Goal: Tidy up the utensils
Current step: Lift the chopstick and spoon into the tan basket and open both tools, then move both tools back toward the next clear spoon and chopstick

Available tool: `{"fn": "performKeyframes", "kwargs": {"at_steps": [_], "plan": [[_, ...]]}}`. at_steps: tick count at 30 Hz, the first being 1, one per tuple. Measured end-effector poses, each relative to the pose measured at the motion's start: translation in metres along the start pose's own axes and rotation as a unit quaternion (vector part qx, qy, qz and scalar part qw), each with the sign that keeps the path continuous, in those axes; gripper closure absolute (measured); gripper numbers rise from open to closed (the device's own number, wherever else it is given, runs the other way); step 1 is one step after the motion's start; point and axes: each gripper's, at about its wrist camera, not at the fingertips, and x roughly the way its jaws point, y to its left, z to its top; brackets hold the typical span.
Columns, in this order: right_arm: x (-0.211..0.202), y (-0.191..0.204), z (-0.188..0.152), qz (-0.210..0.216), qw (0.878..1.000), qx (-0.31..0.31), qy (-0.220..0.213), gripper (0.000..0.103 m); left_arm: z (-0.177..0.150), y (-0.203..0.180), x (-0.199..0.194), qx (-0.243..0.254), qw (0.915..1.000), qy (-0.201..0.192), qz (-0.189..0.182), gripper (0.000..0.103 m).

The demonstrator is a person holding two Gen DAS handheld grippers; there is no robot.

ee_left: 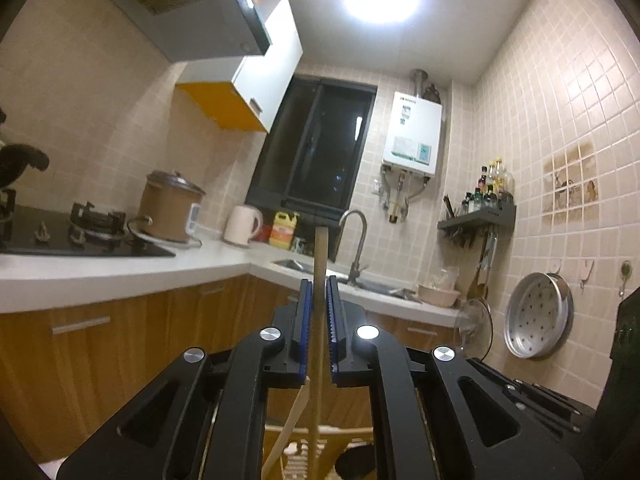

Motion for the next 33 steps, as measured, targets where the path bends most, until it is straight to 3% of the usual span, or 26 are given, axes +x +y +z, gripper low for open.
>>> {"fn": "performKeyframes", "kwargs": {"at_steps": [2,5,6,15,17,21,26,33], "plan": [[-0.006,-0.007,0.001,0.009,1.0,0.014,0.008,0.098,0.003,0.006,-0.005,-0.01,0.9999,0.009,-0.005,0.08],[-0.015,-0.013,0.002,0.013,0.999,0.029,0.019,0.072,0.007,0.012,-0.016,-0.014,0.9997,0.016,-0.009,0.074],[-0.017,-0.014,0.003,0.012,0.999,0.032,0.02,0.07,0.009,0.013,-0.019,-0.014,0.9997,0.017,-0.01,0.074],[-0.051,-0.004,0.01,-0.002,0.999,0.032,0.041,0.07,0.023,0.021,-0.061,-0.006,0.999,0.042,-0.013,0.074],[-0.06,-0.001,0.008,-0.002,0.998,0.038,0.057,0.07,0.023,0.024,-0.075,-0.002,0.9983,0.058,-0.012,0.071],[-0.071,0.007,-0.007,-0.01,0.993,0.036,0.115,0.071,0.013,0.03,-0.098,0.01,0.9921,0.124,-0.01,0.065],[-0.076,0.014,-0.044,-0.005,0.973,0.06,0.222,0.07,-0.013,0.05,-0.118,-0.004,0.9737,0.228,-0.012,0.065],[-0.085,0.021,-0.084,0.01,0.944,0.078,0.32,0.07,-0.054,0.073,-0.13,-0.006,0.9385,0.345,-0.003,0.065]]}}
